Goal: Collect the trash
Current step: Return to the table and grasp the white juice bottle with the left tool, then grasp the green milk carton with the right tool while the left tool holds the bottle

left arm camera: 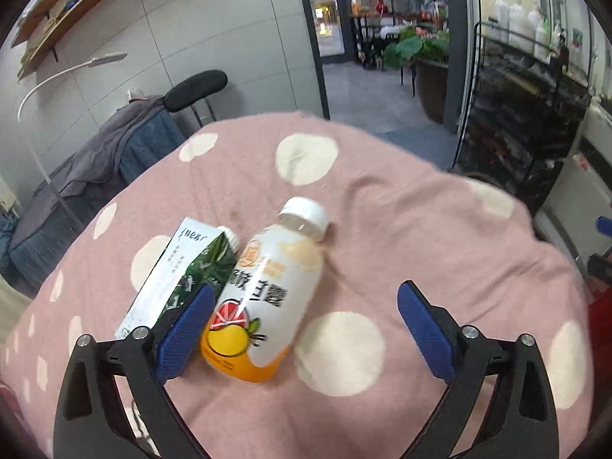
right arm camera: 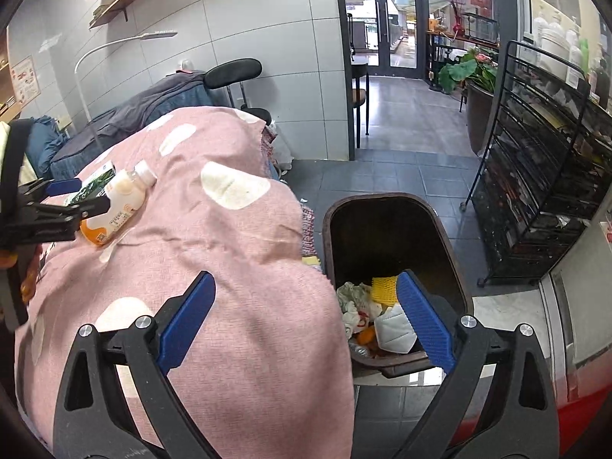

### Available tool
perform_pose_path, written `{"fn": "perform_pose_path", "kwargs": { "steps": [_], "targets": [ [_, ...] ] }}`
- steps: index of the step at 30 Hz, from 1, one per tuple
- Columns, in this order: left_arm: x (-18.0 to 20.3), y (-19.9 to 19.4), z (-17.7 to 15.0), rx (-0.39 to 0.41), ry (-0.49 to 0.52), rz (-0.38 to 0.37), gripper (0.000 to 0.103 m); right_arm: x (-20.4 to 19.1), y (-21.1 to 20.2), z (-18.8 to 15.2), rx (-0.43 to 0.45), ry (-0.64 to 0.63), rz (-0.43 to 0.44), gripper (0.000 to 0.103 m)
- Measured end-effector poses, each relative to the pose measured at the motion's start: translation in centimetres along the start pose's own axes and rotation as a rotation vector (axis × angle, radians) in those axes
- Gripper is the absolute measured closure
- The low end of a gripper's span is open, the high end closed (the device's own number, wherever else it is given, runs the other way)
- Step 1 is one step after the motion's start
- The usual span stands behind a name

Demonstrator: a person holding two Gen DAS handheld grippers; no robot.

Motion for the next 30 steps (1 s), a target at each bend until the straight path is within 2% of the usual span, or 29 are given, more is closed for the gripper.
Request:
{"fn": "perform_pose_path", "kwargs": {
  "steps": [3, 10, 14, 17, 20, 26, 30],
  "targets": [
    [-1.2, 1.2, -0.7, -0.056, -0.007, -0.015, 0.027, -0.1, 0.1, -0.1, -0.007, 0.000, 0.001, 0.009],
    [-1.8, 3.0, -1.1, -0.150, 0.109, 0.064, 0.028, 0.2, 0.4, -0.4, -0.020, 0.009, -0.009, 0.009],
    [-3.2, 4.8, -1.4, -0.231, 0.093, 0.019, 0.028, 0.1, 0.8, -0.7, -0.037, 0.019, -0.001, 0.009],
    [-3.5, 6.4, -1.8, -0.279, 0.096, 0.020, 0.031, 0.0, 0.7, -0.7, -0.036, 0.017, 0.003, 0.009],
    [-3.3, 6.3, -1.9, -0.258, 0.078, 0.012, 0.039, 0.1, 0.3, -0.5, -0.029, 0.017, 0.000, 0.009],
    [-2.7, 4.4, -2.3, -0.182, 0.031, 0.017, 0.040, -0.1, 0.1, 0.2, -0.028, 0.021, 0.020, 0.009],
    [-2.0, 2.4, -2.2, -0.087, -0.034, -0.008, 0.043, -1.9, -0.3, 1.3, -0.014, -0.012, 0.062, 0.009]
  ]
}}
Point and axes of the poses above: each gripper's, at about its wrist camera, not at the fingertips, and y roughly the way its jaws point, x to its right, z to its top, the point moved 7 cm from there along y, roughly the way its jaws point, and after that the axes turned 14 degrees about -z, right-handed, at the moved point
